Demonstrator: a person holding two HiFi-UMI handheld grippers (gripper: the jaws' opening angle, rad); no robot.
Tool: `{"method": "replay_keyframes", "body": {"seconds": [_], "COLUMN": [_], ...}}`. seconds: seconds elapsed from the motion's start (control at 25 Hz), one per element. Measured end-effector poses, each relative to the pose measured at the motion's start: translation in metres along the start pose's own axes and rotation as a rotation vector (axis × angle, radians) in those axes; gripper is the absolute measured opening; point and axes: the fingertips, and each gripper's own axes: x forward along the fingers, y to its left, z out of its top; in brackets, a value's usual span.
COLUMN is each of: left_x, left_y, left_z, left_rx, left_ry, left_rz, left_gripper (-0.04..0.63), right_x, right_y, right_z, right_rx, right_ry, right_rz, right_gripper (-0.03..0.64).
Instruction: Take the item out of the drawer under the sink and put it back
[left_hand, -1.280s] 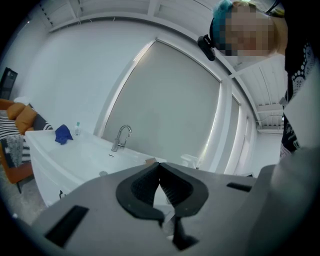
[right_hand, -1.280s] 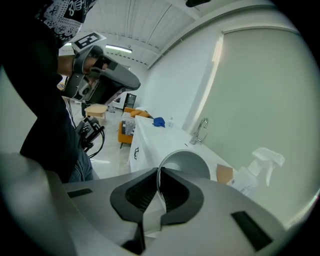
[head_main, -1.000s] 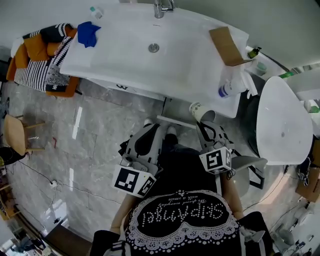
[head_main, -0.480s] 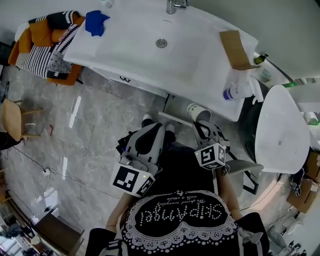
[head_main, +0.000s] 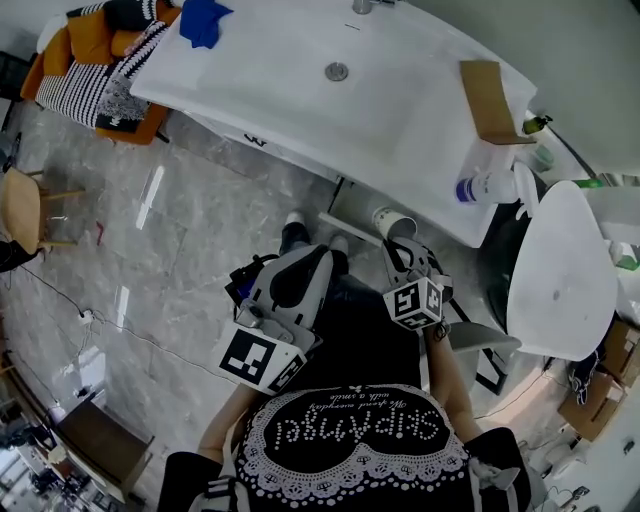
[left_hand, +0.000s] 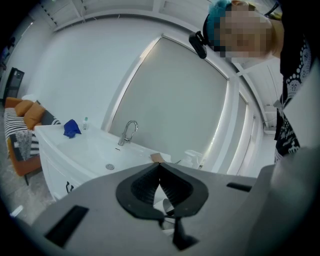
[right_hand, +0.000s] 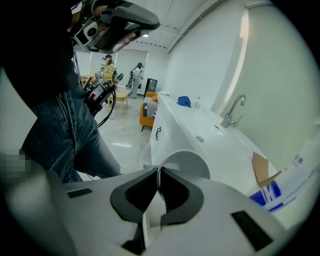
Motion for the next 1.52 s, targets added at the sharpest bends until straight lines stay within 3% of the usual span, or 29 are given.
{"method": "replay_keyframes", "body": {"seconds": [0.68, 0.92, 1.52], "left_x": [-0.007, -0.007, -0.01], "left_y": [0.003, 0.009, 0.024], "left_z": [-0.009, -0.002, -0.008], "left_rx": [-0.013, -0.046, -0.068], "left_ry": [0.022, -0.013, 0.028], "left_rz": [0.015, 0.039, 0.047], "left_gripper": [0.005, 0.005, 0.005], "right_x": [0.04, 0.059, 0.111], "right_y": [0.008, 0.008, 0.006], "right_z": [-0.034, -0.045, -0.069], "right_rx": [0.004, -0.011, 0.017], "right_ry": [0.072, 0.108, 0.178], "right_rz": [0.056, 0.08, 0.133], "right_gripper": [0.026, 0.026, 0.026]}}
